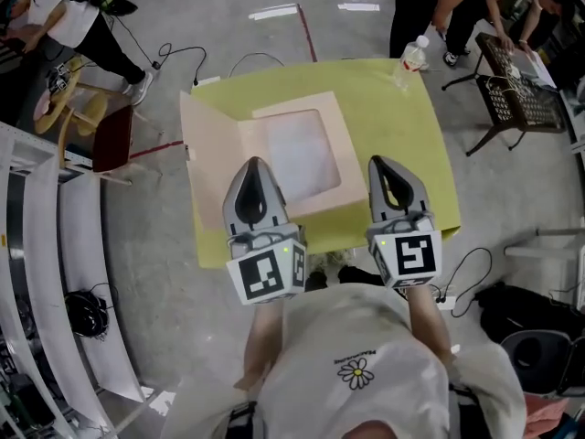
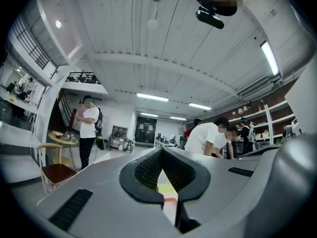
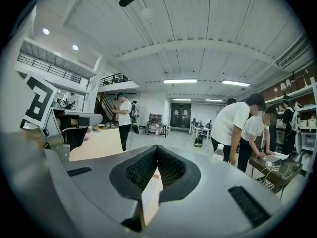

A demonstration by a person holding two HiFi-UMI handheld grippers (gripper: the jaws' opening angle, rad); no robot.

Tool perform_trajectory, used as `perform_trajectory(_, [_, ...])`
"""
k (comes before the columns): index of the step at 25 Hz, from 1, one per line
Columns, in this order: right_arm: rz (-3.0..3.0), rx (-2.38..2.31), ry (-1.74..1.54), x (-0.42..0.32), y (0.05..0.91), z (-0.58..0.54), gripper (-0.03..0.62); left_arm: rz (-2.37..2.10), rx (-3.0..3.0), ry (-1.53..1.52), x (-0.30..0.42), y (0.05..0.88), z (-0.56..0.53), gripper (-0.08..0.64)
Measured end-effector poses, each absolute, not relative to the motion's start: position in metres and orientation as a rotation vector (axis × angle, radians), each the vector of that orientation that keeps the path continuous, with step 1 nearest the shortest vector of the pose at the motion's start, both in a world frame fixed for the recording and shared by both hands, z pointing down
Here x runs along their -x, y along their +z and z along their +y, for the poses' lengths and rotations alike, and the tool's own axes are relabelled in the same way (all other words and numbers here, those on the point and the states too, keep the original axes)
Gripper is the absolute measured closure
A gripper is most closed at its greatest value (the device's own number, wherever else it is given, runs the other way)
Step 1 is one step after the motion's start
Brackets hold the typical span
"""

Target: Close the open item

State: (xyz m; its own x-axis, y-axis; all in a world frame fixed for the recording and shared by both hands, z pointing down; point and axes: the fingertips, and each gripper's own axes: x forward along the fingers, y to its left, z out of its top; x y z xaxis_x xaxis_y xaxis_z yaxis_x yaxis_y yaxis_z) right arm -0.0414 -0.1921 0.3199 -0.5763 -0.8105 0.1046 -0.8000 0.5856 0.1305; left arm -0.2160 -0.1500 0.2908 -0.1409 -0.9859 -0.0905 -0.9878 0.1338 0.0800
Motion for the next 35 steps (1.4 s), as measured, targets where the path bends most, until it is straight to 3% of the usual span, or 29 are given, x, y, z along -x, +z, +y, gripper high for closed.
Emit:
perform_trajectory(20, [-2.800,-1.145,-0.142,0.063,0.309,-0.208,0.580,2.487,1.763,0.201,0.241,0.271,-0.143,0.548])
perform_trajectory(23, [-2.828,-1.115,-0.160,0.067,0.305,-0.208,0.580,2.501,1.627,0.121,0.258,0.261,-0.131,0.427])
perform_trajectory(29, [-2.856,-1.030,-0.088,0.075,0.317,-0.213,0.580,2.583,1.512,0.185,0.283,0.263,-0.095,0.414])
perform_trajectory(35, [-2.888,-0.911,-0.083,0.108,0.317,-0.197,0.580,2.648,1.511,0.167,0.308,0.282,-0.067,0.334])
